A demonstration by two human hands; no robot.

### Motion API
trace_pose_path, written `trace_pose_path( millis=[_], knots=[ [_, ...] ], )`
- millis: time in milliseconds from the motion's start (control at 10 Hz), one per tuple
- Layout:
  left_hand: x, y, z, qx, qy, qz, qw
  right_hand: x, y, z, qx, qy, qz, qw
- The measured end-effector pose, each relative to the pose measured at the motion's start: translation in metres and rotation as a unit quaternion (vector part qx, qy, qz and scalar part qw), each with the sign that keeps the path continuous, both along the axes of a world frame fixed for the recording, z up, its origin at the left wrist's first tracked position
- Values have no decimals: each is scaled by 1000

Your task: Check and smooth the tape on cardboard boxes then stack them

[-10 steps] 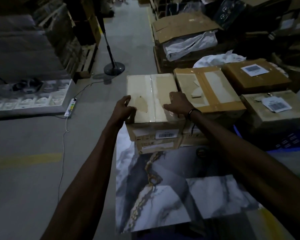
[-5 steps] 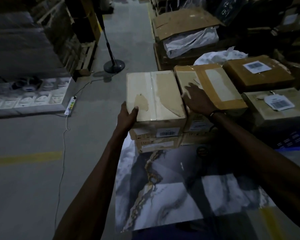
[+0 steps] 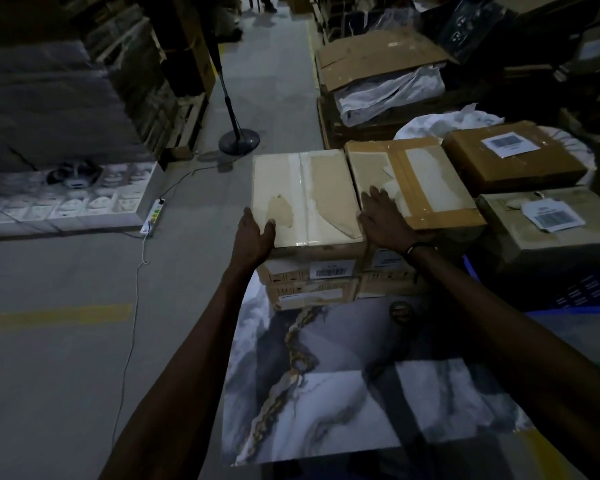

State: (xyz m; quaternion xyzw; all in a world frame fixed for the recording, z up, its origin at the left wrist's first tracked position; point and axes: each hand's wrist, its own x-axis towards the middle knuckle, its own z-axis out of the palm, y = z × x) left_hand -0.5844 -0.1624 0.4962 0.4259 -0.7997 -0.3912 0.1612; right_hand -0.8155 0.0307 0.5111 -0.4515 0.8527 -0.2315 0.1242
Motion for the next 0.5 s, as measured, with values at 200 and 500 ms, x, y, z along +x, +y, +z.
trace_pose_path(
  millis=[200, 500],
  knots=[
    [-17, 58, 5, -248, -127, -33, 960, 9, 33, -8, -53, -20, 1, 998],
    [-36, 100, -10, -262, -154, -80, 949, -1, 73, -21, -74, 51, 48, 995]
  ],
)
